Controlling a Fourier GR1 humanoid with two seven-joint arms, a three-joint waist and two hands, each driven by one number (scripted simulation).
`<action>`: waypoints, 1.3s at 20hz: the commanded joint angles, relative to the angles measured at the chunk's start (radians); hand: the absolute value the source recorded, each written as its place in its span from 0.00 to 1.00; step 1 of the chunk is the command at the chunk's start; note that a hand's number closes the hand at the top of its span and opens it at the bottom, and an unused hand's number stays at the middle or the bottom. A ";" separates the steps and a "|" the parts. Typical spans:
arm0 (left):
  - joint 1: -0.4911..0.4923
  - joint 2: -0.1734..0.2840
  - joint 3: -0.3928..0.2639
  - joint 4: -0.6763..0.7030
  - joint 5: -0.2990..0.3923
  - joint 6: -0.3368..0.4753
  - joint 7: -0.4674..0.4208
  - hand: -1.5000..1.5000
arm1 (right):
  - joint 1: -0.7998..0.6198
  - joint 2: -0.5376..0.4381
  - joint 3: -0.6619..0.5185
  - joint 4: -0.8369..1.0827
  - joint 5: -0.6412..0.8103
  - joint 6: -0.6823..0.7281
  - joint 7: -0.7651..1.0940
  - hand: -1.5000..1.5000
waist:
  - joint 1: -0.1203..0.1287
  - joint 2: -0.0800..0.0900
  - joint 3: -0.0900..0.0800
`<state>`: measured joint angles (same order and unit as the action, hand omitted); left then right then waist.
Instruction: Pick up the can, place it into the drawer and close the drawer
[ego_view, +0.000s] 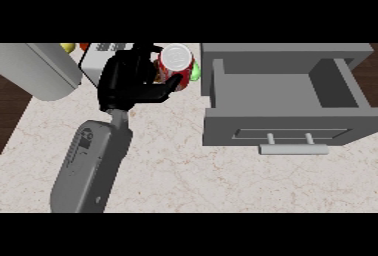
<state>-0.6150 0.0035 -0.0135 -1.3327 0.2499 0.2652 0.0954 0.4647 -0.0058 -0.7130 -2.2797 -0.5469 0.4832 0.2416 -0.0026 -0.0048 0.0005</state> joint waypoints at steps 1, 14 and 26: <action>-0.017 -0.003 -0.068 -0.065 -0.033 0.087 0.047 1.00 | 0.016 -0.001 -0.037 -0.032 -0.058 0.018 0.015 0.00 | -0.007 0.002 0.000; -0.394 -0.003 -0.094 0.246 0.048 0.245 0.068 1.00 | -0.051 -0.005 0.027 0.016 0.018 -0.018 0.017 0.00 | -0.018 0.007 0.000; -0.663 -0.003 -0.206 0.503 0.217 0.366 0.020 1.00 | -0.076 0.005 0.055 0.023 0.043 -0.020 0.002 0.00 | -0.035 0.010 0.000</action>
<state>-1.1901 0.0000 -0.1883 -0.9046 0.4097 0.5962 0.1140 0.4043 -0.0210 -0.6754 -2.2703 -0.5373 0.4524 0.2599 -0.0323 0.0037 0.0005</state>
